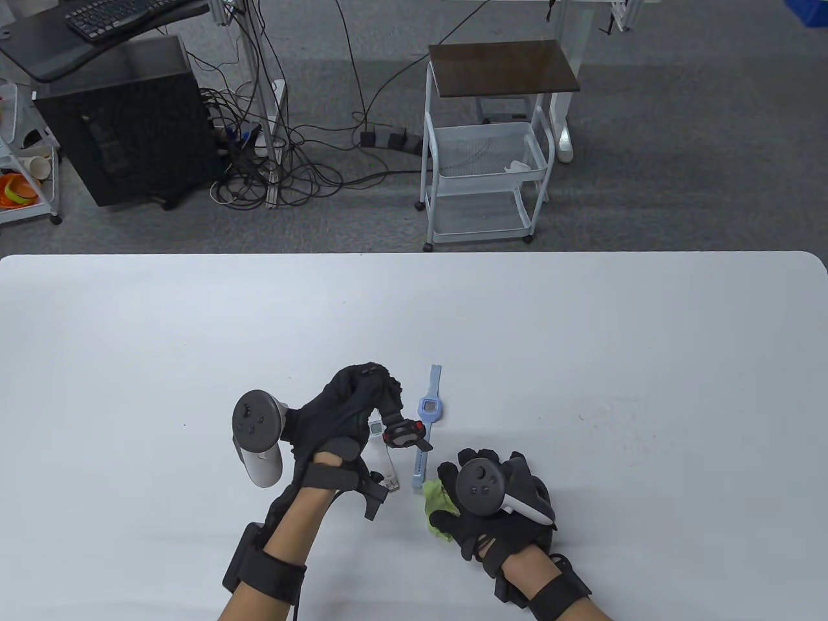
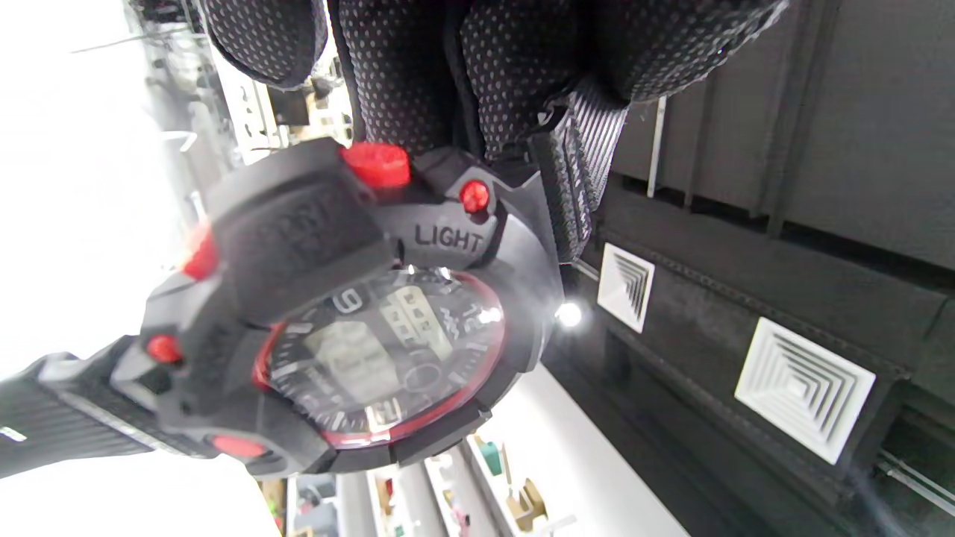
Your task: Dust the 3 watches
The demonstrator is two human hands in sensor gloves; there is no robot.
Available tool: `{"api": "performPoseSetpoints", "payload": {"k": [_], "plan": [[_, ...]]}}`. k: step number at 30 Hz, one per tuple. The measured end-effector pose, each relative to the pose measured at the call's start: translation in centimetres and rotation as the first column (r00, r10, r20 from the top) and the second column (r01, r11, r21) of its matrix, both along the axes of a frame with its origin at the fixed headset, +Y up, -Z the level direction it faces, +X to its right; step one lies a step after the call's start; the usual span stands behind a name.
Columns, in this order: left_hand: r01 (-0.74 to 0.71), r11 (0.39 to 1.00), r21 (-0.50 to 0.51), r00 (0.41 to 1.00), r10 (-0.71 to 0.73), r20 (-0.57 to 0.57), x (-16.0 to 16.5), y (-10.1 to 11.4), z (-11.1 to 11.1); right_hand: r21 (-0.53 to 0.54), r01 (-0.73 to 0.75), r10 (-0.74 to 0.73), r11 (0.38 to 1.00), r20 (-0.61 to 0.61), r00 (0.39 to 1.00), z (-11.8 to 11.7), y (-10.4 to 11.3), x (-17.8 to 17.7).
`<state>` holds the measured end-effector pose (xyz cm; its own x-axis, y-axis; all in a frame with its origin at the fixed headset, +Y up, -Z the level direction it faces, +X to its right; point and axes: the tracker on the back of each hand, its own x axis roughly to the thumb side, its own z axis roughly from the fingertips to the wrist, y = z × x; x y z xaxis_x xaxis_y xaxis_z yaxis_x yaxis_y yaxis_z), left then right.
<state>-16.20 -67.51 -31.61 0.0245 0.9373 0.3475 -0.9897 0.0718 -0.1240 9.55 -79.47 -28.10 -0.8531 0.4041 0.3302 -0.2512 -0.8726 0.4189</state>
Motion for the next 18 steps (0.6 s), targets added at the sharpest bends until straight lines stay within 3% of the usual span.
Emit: {"api": "performPoseSetpoints", "payload": {"k": [9, 18], "plan": [[-0.002, 1.0, -0.012, 1.0, 0.002, 0.003, 0.1, -0.1, -0.1, 0.007, 0.203, -0.203, 0.979, 0.035, 0.979, -0.4, 1.0, 2.0], [0.002, 1.0, -0.01, 0.999, -0.002, 0.038, 1.6, 0.3, 0.6, 0.096, 0.512, -0.521, 0.853, 0.168, 0.837, -1.6, 3.3, 7.5]]}}
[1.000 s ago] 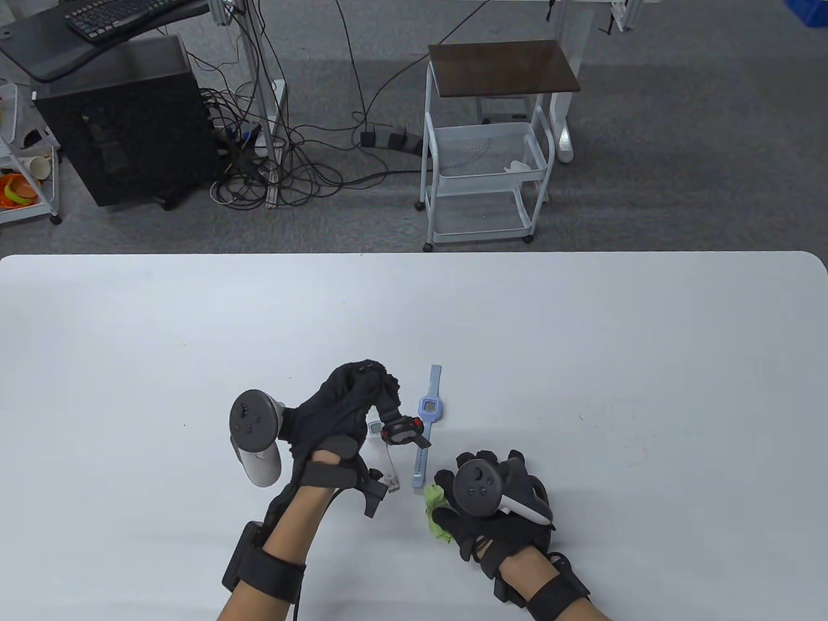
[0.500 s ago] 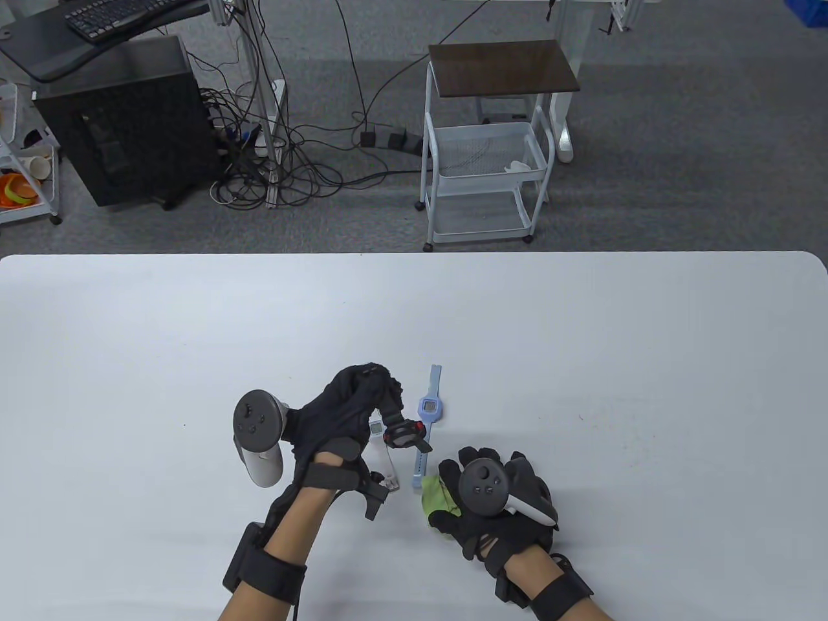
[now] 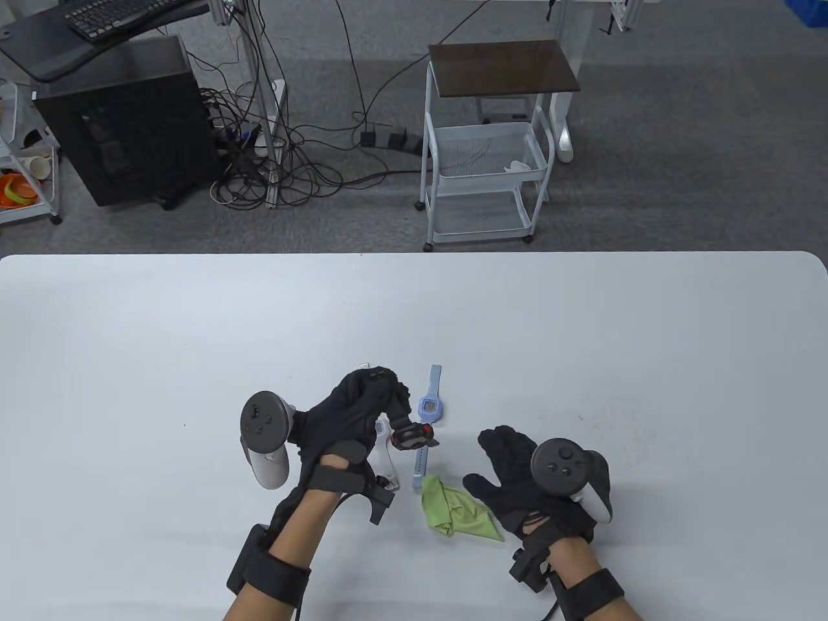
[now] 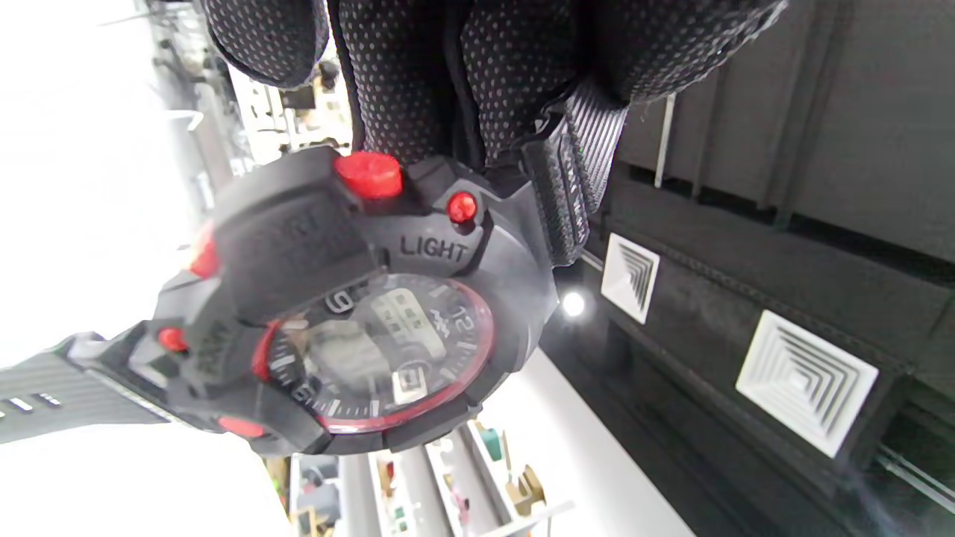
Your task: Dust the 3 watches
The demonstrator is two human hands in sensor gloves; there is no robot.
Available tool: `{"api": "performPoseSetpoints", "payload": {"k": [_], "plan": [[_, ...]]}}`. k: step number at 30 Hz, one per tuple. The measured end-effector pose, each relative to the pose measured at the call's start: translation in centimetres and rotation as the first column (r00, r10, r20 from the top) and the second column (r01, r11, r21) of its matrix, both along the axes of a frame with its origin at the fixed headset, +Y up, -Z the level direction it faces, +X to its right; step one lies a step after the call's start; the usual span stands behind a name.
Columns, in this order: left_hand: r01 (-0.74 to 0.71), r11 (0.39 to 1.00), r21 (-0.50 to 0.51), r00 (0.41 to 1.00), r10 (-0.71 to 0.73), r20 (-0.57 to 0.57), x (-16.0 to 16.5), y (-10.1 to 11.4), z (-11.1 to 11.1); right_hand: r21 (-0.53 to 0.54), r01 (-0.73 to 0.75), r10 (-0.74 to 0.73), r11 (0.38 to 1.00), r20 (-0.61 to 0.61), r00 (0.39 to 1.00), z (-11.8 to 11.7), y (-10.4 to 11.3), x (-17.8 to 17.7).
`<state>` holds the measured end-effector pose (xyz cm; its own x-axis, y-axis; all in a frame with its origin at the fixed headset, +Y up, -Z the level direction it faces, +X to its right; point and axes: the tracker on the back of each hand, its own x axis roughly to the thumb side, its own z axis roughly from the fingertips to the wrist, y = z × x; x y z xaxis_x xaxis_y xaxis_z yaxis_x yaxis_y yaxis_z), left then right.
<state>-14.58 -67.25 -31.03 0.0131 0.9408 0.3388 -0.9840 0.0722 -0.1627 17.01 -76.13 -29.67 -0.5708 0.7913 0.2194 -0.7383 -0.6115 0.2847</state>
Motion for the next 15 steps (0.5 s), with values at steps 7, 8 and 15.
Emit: {"api": "performPoseSetpoints", "payload": {"k": [7, 8, 15], "plan": [[0.068, 0.997, -0.023, 0.996, -0.067, 0.066, 4.5, -0.2, -0.2, 0.082, 0.163, -0.174, 0.983, 0.142, 0.974, -0.8, 1.7, 5.2], [0.089, 0.995, -0.036, 0.993, -0.086, 0.08, 5.4, -0.5, -0.4, 0.092, 0.197, -0.21, 0.976, 0.164, 0.964, -0.9, 2.0, 6.0], [0.191, 0.972, -0.14, 0.969, -0.164, 0.183, 11.4, -1.2, -2.3, 0.146, 0.287, -0.316, 0.947, 0.248, 0.916, -1.1, 2.3, 8.8]]}}
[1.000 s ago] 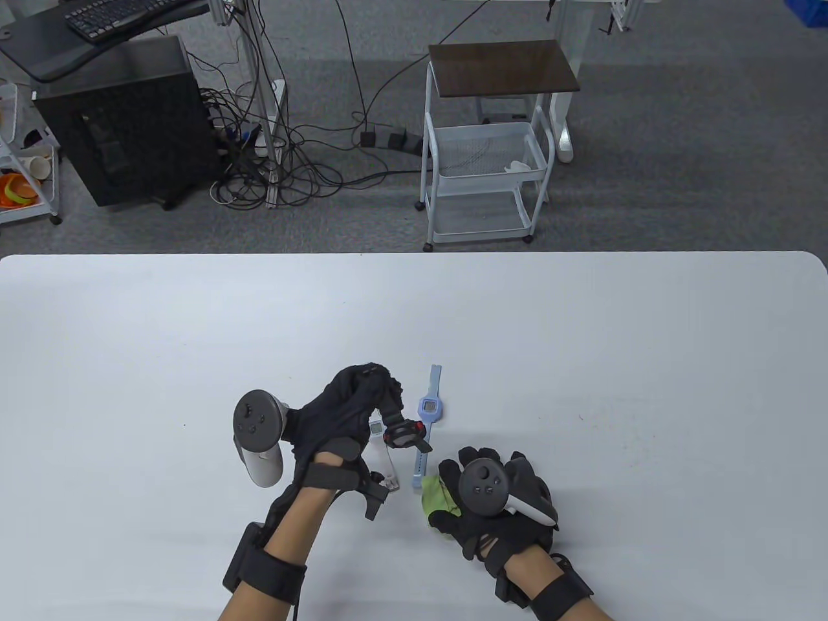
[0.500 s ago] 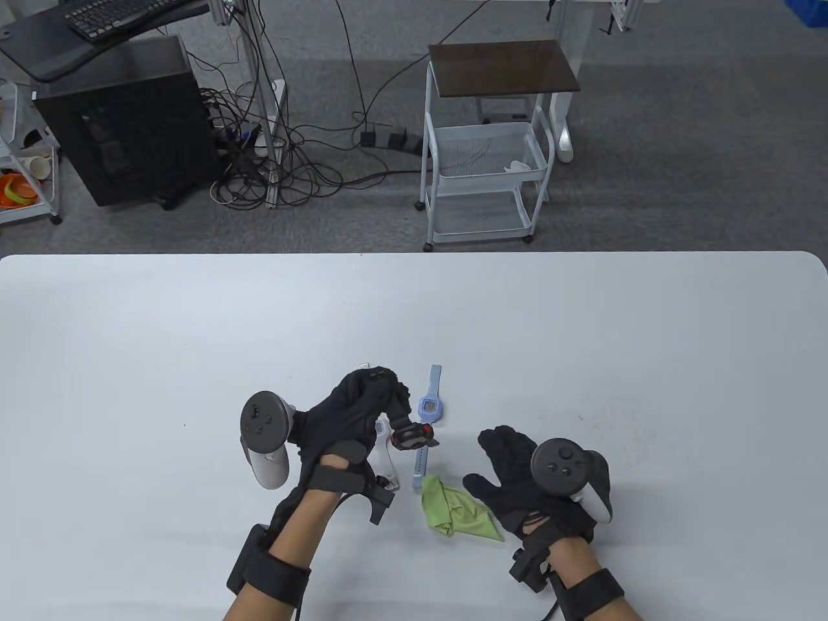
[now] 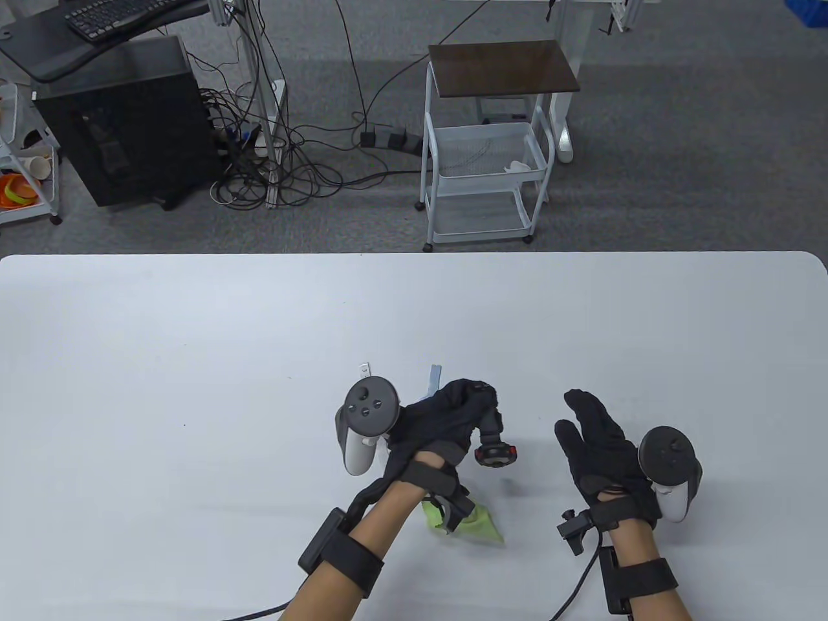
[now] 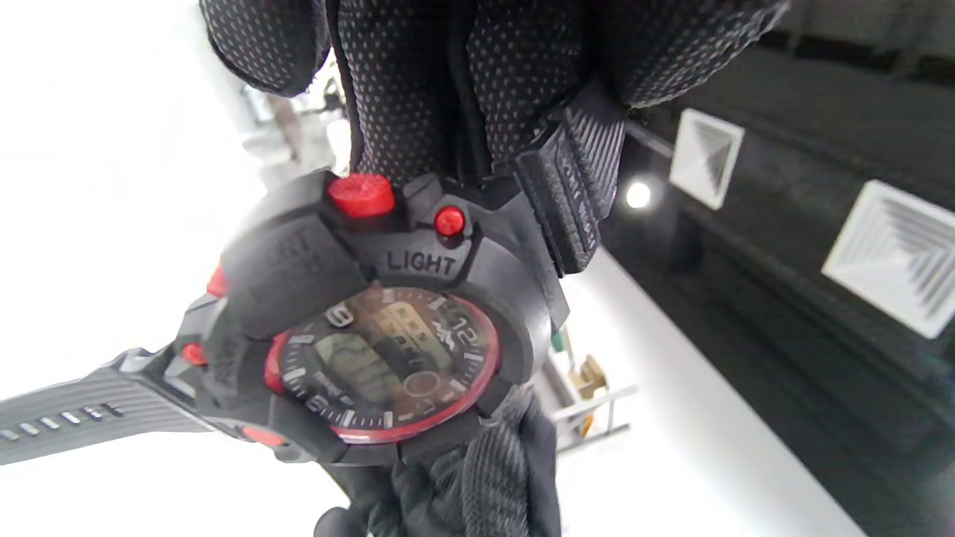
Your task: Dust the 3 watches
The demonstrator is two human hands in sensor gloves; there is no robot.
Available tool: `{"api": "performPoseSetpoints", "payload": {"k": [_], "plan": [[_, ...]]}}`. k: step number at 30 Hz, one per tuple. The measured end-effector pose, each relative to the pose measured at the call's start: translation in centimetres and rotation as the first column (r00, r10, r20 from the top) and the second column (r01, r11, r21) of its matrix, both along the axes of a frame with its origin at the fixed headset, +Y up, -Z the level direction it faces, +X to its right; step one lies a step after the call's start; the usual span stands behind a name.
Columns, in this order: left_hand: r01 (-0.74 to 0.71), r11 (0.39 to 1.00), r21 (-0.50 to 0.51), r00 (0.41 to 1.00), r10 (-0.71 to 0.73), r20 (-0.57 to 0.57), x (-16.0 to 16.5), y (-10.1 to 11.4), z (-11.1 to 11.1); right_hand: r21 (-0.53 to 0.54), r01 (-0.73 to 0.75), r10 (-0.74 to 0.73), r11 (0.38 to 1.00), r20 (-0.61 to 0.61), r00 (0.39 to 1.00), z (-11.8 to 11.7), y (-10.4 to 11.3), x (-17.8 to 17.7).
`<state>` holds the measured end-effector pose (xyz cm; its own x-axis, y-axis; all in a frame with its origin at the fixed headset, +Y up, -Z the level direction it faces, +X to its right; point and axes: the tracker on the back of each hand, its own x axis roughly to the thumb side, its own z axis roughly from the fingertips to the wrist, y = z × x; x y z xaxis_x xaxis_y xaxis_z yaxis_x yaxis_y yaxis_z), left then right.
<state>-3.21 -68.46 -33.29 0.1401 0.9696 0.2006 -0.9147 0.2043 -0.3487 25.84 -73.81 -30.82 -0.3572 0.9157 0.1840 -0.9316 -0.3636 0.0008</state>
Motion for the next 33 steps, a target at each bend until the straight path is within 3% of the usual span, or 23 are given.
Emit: {"api": "performPoseSetpoints", "payload": {"k": [3, 8, 15, 17, 23, 26, 29, 33], "plan": [[0.046, 0.988, -0.15, 0.994, -0.03, 0.107, 2.4, -1.3, -1.7, -0.004, -0.005, 0.005, 1.0, 0.019, 1.0, -0.1, -0.2, 0.4], [0.025, 0.957, -0.29, 0.996, 0.002, 0.093, 3.8, -3.1, -4.4, -0.004, 0.021, -0.021, 1.0, 0.024, 0.999, -0.2, -0.1, 0.5], [0.155, 0.933, -0.325, 0.988, -0.153, 0.034, 3.5, -4.2, -8.5, 0.016, 0.053, -0.053, 0.998, 0.031, 0.998, -0.3, 0.0, 0.5], [0.126, 0.926, -0.356, 0.992, -0.127, 0.021, 3.5, -4.4, -9.2, 0.022, 0.062, -0.063, 0.998, 0.031, 0.998, -0.2, 0.0, 0.5], [0.085, 0.919, -0.386, 0.991, -0.037, 0.13, 4.9, -2.8, -8.1, 0.053, 0.102, -0.105, 0.993, 0.053, 0.993, -0.1, 0.4, 0.8], [0.179, 0.845, -0.503, 0.967, -0.055, 0.25, 5.7, -2.5, -6.9, 0.051, 0.132, -0.136, 0.99, 0.073, 0.988, -0.2, 0.2, 1.2], [0.153, 0.784, -0.602, 0.971, -0.007, 0.237, 6.1, -3.9, -7.1, 0.036, 0.132, -0.135, 0.991, 0.074, 0.988, -0.3, -0.1, 1.2], [0.17, 0.794, -0.584, 0.98, -0.072, 0.188, 6.0, -6.6, -9.1, 0.033, 0.115, -0.117, 0.993, 0.069, 0.991, -0.2, -0.2, 1.1]]}}
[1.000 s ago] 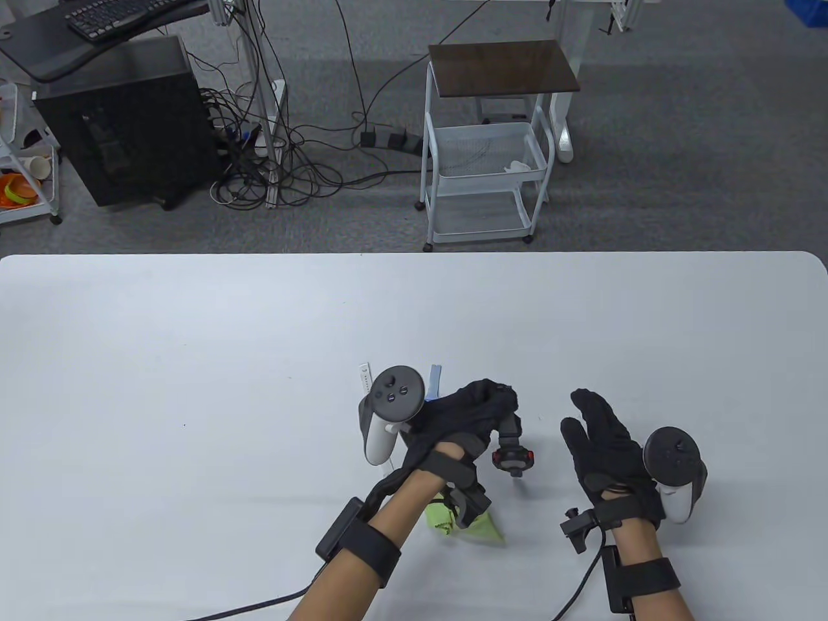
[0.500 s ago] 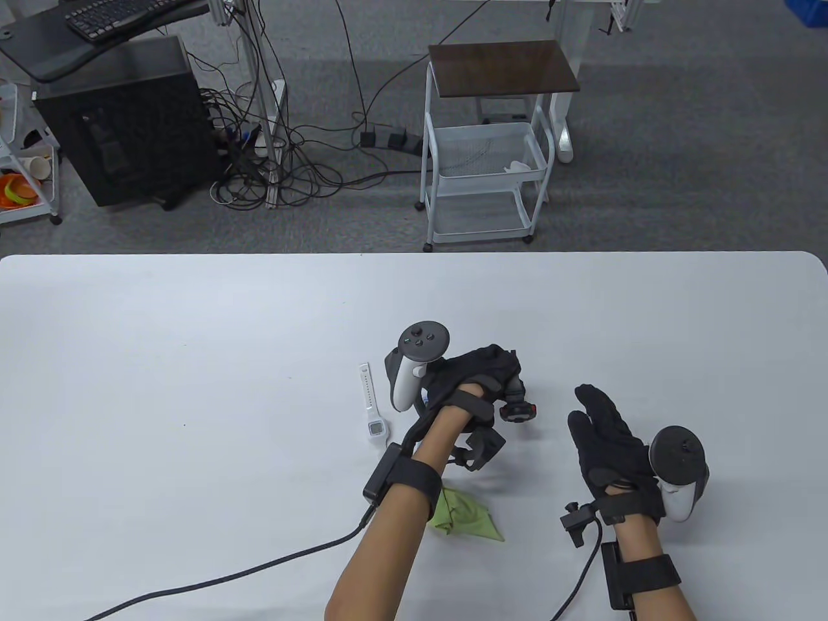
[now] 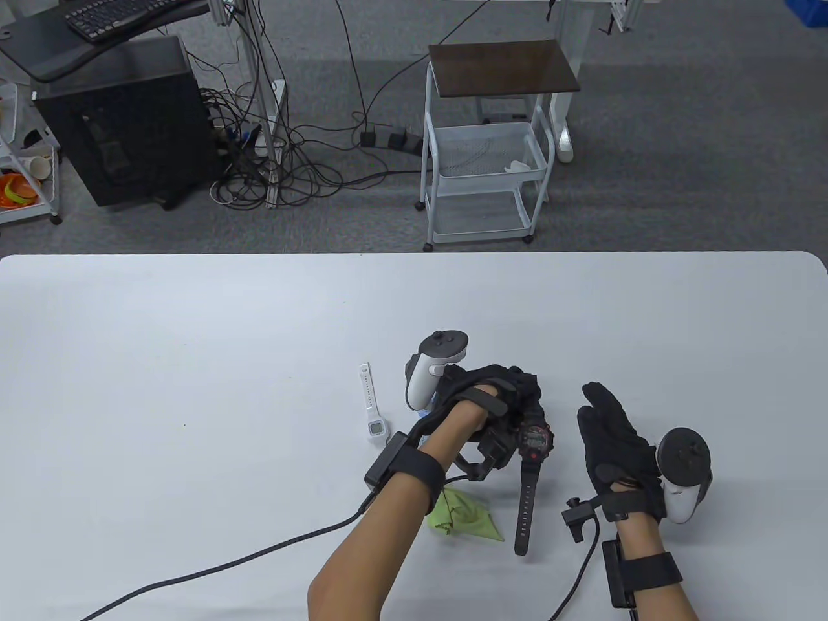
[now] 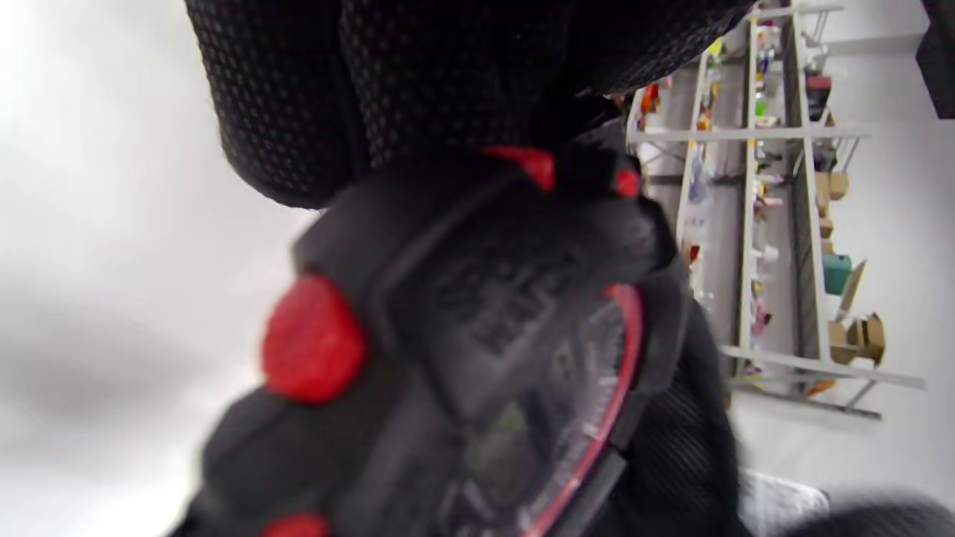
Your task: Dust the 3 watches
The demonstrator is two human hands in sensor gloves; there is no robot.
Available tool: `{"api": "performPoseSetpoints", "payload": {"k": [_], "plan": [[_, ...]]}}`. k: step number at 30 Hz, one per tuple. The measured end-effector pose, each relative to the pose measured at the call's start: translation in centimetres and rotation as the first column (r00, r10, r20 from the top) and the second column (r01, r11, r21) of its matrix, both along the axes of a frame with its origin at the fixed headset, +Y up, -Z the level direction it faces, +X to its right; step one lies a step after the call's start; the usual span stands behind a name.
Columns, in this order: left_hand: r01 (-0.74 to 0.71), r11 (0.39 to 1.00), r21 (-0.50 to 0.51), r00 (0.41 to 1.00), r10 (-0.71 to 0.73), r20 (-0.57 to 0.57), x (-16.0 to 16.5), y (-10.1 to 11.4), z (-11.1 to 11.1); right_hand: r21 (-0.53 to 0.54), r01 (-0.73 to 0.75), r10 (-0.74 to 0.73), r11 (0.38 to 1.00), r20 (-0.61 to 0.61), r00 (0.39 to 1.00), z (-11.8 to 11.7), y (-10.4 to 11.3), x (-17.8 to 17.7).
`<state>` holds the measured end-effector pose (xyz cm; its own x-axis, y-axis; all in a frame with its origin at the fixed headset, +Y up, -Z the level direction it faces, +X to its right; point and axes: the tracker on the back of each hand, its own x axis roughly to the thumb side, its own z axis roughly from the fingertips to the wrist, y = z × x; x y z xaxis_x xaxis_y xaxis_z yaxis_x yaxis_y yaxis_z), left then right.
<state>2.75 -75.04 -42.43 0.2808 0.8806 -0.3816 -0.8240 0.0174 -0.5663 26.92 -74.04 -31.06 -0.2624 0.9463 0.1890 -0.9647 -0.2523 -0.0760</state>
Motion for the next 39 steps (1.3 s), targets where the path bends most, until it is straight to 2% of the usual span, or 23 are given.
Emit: {"api": "performPoseSetpoints", "payload": {"k": [6, 9, 11, 13, 16, 18, 20, 23, 28, 34, 39], "plan": [[0.049, 0.996, 0.079, 0.997, -0.044, -0.066, -0.8, -2.3, -3.0, 0.012, -0.025, 0.025, 1.0, -0.012, 1.0, 0.1, 0.2, -0.5], [0.122, 0.987, 0.106, 0.989, -0.111, -0.101, -1.2, -2.9, -4.1, 0.009, -0.037, 0.038, 0.999, -0.023, 0.999, 0.1, 0.1, -0.8], [0.17, 0.978, 0.124, 0.982, -0.158, -0.102, -1.5, -3.2, -4.6, 0.008, -0.043, 0.043, 0.999, -0.025, 0.999, 0.1, 0.0, -0.8], [0.185, 0.975, 0.122, 0.982, -0.179, -0.056, -1.5, -3.4, -5.0, 0.008, -0.05, 0.05, 0.999, -0.028, 0.998, 0.1, -0.1, -1.1], [0.204, 0.968, 0.147, 0.978, -0.197, -0.061, -1.6, -3.2, -5.1, 0.01, -0.063, 0.063, 0.998, -0.047, 0.997, 0.2, -0.1, -1.7], [0.268, 0.945, 0.187, 0.963, -0.259, -0.07, -1.5, -2.7, -5.1, 0.008, -0.063, 0.063, 0.998, -0.063, 0.996, 0.2, -0.1, -2.1], [0.365, 0.896, 0.251, 0.93, -0.365, -0.05, -1.2, -2.1, -5.1, 0.008, -0.064, 0.064, 0.998, -0.067, 0.996, 0.1, -0.1, -2.2], [0.443, 0.839, 0.316, 0.892, -0.449, -0.06, -0.8, -1.6, -5.0, 0.003, -0.074, 0.074, 0.997, -0.067, 0.995, 0.2, -0.3, -2.3], [0.48, 0.816, 0.321, 0.867, -0.498, -0.03, -0.4, -1.8, -4.9, -0.007, -0.085, 0.084, 0.996, -0.089, 0.992, 0.3, -0.6, -3.0], [0.574, 0.74, 0.351, 0.8, -0.598, -0.05, -0.8, -2.0, -4.9, -0.02, -0.093, 0.091, 0.995, -0.106, 0.99, 0.3, -0.9, -3.4], [0.574, 0.726, 0.379, 0.802, -0.591, -0.081, -1.3, -2.1, -4.7, -0.026, -0.092, 0.088, 0.995, -0.113, 0.99, 0.2, -0.9, -3.4]]}}
